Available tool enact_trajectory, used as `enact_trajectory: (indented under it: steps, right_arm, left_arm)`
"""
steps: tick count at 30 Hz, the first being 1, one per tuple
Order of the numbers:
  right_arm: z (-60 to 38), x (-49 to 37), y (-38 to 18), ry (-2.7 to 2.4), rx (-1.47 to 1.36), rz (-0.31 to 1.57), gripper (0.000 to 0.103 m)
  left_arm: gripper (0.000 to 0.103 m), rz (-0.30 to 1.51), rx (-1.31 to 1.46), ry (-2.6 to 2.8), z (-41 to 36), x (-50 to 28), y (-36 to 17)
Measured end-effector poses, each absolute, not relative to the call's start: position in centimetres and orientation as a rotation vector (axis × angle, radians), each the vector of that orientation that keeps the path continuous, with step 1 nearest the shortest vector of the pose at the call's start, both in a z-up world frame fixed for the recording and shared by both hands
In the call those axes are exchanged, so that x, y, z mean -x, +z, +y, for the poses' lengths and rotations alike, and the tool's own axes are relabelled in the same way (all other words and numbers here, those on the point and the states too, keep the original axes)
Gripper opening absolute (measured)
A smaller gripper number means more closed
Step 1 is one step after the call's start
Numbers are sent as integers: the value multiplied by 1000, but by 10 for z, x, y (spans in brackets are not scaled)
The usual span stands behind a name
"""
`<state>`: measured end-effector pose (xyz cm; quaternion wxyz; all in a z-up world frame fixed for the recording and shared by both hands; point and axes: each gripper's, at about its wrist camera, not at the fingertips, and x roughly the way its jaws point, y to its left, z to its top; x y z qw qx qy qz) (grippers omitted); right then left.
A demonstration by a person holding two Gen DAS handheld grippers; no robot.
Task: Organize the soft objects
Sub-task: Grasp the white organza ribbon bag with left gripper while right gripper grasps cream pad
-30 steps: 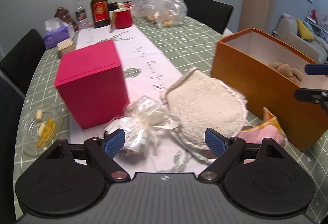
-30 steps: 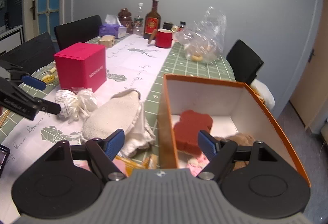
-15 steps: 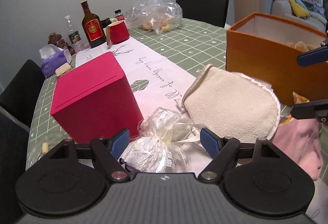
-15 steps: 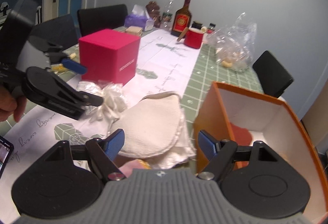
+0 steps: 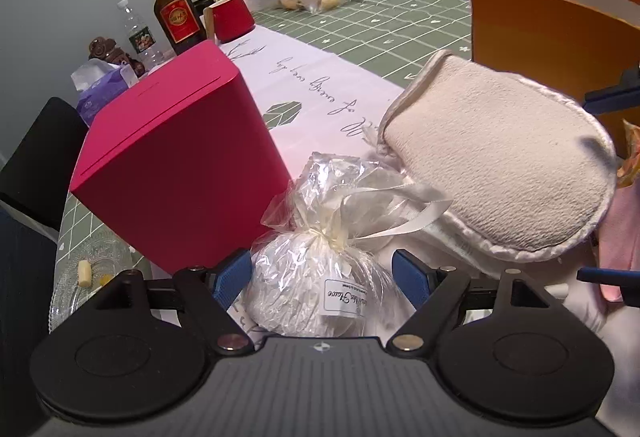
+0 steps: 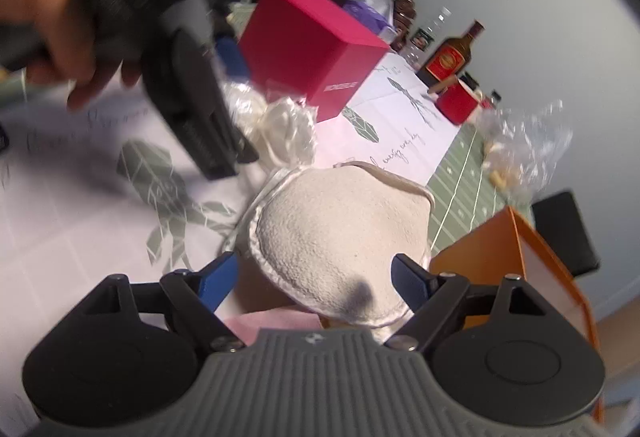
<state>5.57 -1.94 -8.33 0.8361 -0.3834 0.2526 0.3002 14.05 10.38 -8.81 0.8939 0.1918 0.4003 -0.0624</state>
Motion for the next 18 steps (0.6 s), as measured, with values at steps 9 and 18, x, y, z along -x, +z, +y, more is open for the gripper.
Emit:
enact_trajectory:
  steps: [9,18]
  right_arm:
    - [-6,-46,-105,593,1062,396,75]
    - [0,-44,-123,589,1181,380,34]
  left_arm:
    - [94,862,-379,-71,112,-146,-92]
    - [72,909,-296,-22,132,-146,-90]
